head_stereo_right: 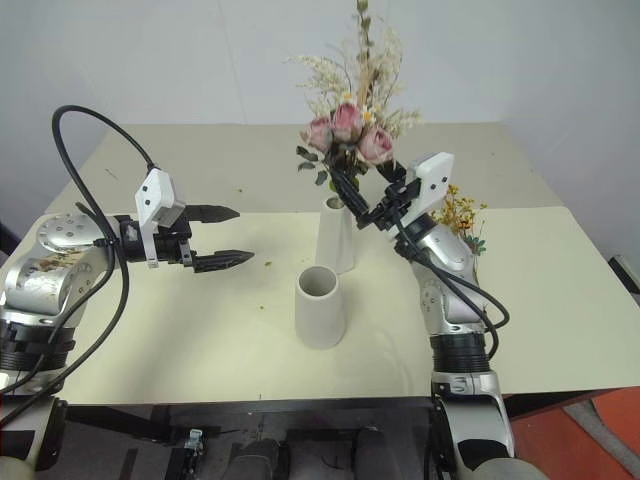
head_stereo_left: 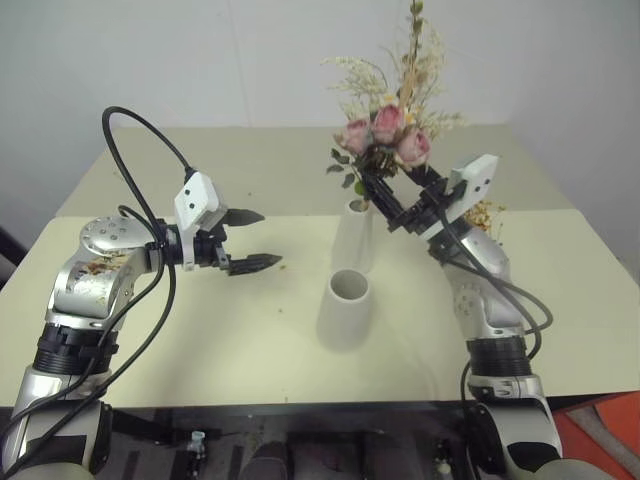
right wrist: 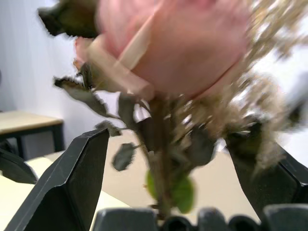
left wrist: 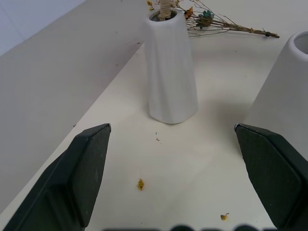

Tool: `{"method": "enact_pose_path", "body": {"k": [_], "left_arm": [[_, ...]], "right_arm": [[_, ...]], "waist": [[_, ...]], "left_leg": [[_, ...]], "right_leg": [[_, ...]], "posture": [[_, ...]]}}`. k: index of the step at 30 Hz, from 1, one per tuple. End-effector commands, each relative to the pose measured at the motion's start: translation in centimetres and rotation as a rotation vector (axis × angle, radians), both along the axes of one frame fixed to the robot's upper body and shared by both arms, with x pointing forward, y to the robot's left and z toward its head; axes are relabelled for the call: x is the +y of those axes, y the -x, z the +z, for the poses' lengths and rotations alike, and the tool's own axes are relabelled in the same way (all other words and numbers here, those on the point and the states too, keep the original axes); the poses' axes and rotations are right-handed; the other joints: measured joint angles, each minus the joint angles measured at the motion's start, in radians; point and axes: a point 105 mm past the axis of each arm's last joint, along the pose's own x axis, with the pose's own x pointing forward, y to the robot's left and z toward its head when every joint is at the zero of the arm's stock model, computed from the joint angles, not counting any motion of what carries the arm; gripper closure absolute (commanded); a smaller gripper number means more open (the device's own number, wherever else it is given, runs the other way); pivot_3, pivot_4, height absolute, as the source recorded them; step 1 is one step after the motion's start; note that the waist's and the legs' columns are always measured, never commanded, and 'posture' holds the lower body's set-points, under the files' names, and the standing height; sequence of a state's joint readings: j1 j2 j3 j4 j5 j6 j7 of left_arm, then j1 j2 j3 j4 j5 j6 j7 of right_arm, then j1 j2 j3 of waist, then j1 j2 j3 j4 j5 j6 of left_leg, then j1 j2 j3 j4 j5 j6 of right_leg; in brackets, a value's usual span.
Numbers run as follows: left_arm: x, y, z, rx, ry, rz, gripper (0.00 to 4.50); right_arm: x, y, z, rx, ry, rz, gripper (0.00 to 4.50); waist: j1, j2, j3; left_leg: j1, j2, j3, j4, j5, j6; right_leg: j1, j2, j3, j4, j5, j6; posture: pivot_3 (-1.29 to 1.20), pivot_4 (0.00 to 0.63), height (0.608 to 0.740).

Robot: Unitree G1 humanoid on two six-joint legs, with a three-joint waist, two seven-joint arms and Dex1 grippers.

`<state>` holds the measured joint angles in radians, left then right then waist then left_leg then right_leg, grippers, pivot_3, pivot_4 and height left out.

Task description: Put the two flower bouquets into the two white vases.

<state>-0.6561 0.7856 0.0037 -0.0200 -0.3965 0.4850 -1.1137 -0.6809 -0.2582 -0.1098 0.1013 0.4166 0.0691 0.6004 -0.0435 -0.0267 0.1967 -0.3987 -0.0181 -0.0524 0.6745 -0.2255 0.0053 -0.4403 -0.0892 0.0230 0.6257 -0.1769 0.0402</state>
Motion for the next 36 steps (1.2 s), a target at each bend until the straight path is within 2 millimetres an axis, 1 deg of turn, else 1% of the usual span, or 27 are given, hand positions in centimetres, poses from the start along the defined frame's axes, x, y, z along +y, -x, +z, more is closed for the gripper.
{"method": "enact_pose_path", "body": {"k": [1, 3, 7, 10, 12, 13, 15, 16, 20, 22, 23, 26, 29, 33, 36], "left_arm": [[0.0, 0.9, 1.6, -0.051, -0.008, -0.031, 0.00], [0.0, 1.1, 1.7, -0.053, -0.014, -0.038, 0.00], [-0.2, 1.9, 2.0, -0.059, -0.053, -0.073, 0.00], [-0.3, 2.7, 2.0, -0.061, -0.090, -0.099, 0.00], [-0.3, 3.1, 2.0, -0.063, -0.130, -0.105, 0.00], [-0.3, 3.2, 2.0, -0.065, -0.143, -0.106, 0.00], [-0.4, 3.5, 1.9, -0.069, -0.177, -0.114, 0.00], [-0.4, 3.6, 1.9, -0.070, -0.184, -0.117, 0.00], [-0.7, 4.0, 1.7, -0.078, -0.222, -0.148, 0.00], [-0.9, 4.2, 1.6, -0.080, -0.249, -0.164, 0.00], [-1.0, 4.3, 1.5, -0.080, -0.256, -0.169, 0.00], [-1.3, 4.5, 1.2, -0.084, -0.296, -0.187, 0.00], [-1.7, 4.8, 1.2, -0.089, -0.291, -0.205, 0.00], [-1.9, 5.1, 1.2, -0.092, -0.290, -0.211, 0.00], [-1.9, 5.3, 1.2, -0.092, -0.287, -0.210, 0.00]], "right_arm": [[-0.8, 1.7, 1.8, -0.085, 0.046, 0.018, 0.06], [-1.1, 2.1, 1.9, -0.083, 0.058, 0.022, 0.06], [-2.9, 2.6, 1.7, -0.046, 0.122, -0.039, 0.06], [-4.8, 3.3, 1.4, -0.018, 0.165, -0.090, 0.06], [-6.3, 3.7, 0.9, 0.024, 0.234, -0.143, 0.06], [-6.8, 3.8, 0.8, 0.040, 0.255, -0.161, 0.06], [-8.4, 3.8, 0.0, 0.130, 0.330, -0.210, 0.06], [-8.9, 3.8, -0.4, 0.165, 0.354, -0.223, 0.06], [-12.4, 2.7, -3.3, 0.395, 0.515, -0.429, 0.06], [-13.6, 2.4, -4.6, 0.545, 0.511, -0.461, 0.06], [-13.9, 2.4, -4.9, 0.588, 0.508, -0.468, 0.06], [-15.5, 1.4, -5.9, 0.754, 0.472, -0.541, 0.06], [-16.5, 0.7, -7.2, 0.885, 0.481, -0.567, 0.06], [-17.4, 0.1, -8.6, 0.969, 0.516, -0.574, 0.06], [-17.8, -0.5, -9.2, 1.003, 0.524, -0.564, 0.06]], "waist": [[0.000, 0.000, 0.000], [-0.001, 0.000, 0.000], [0.001, 0.000, 0.000], [0.002, 0.000, 0.000], [0.004, 0.000, 0.000], [0.004, 0.000, 0.000], [0.005, 0.000, 0.000], [0.005, 0.000, 0.000], [0.004, 0.000, 0.000], [0.004, 0.000, 0.000], [0.004, 0.000, 0.000], [0.000, 0.000, 0.000], [0.001, 0.000, 0.000], [0.003, 0.000, 0.000], [0.002, 0.000, 0.000]], "left_leg": [[0.000, 0.000, 0.000, 0.000, 0.000, 0.000], [0.000, 0.000, 0.000, 0.000, 0.000, 0.000], [0.000, 0.000, 0.000, 0.000, 0.000, 0.000], [0.000, 0.000, 0.001, 0.000, 0.000, 0.000], [0.000, 0.000, 0.001, 0.000, 0.000, 0.000], [0.000, 0.000, 0.001, 0.000, 0.000, 0.000], [0.000, 0.000, 0.001, 0.000, 0.000, 0.000], [0.000, 0.000, 0.002, 0.001, 0.000, 0.000], [0.000, 0.000, 0.003, 0.001, 0.000, 0.000], [0.000, 0.000, 0.003, 0.001, 0.000, 0.000], [0.000, 0.000, 0.003, 0.002, 0.000, 0.000], [0.000, 0.000, 0.003, 0.002, 0.000, 0.000], [0.000, 0.000, 0.005, 0.002, 0.000, 0.000], [-0.001, 0.000, 0.004, 0.002, 0.000, 0.000], [-0.002, 0.000, 0.005, 0.002, 0.000, 0.000]], "right_leg": [[0.000, 0.000, 0.000, 0.000, 0.000, 0.000], [0.000, 0.000, 0.000, 0.000, -0.001, 0.001], [0.000, 0.000, 0.000, 0.000, -0.002, 0.003], [0.001, 0.000, 0.000, -0.001, -0.003, 0.004], [0.001, 0.000, 0.001, -0.001, -0.003, 0.004], [0.001, 0.000, 0.001, -0.001, -0.003, 0.005], [0.001, 0.000, 0.001, -0.002, -0.004, 0.005], [0.001, -0.001, 0.001, -0.002, -0.004, 0.005], [0.002, 0.000, 0.001, -0.002, -0.004, 0.006], [0.002, 0.000, 0.001, -0.002, -0.004, 0.006], [0.002, 0.000, 0.001, -0.002, -0.004, 0.006], [0.002, 0.000, 0.003, -0.002, -0.004, 0.006], [0.001, 0.000, 0.004, -0.002, -0.004, 0.006], [0.001, 0.000, 0.004, -0.004, -0.004, 0.006], [0.001, 0.000, 0.004, -0.007, -0.004, 0.007]], "posture": [[0.00, 0.150, 0.740], [0.00, 0.150, 0.740], [0.00, 0.150, 0.740], [0.00, 0.150, 0.740], [0.00, 0.150, 0.740], [0.00, 0.150, 0.740], [0.00, 0.150, 0.740], [0.00, 0.150, 0.740], [0.00, 0.150, 0.740], [0.00, 0.150, 0.740], [0.00, 0.150, 0.740], [0.00, 0.150, 0.740], [0.00, 0.150, 0.740], [0.00, 0.150, 0.740], [0.00, 0.150, 0.740]]}}
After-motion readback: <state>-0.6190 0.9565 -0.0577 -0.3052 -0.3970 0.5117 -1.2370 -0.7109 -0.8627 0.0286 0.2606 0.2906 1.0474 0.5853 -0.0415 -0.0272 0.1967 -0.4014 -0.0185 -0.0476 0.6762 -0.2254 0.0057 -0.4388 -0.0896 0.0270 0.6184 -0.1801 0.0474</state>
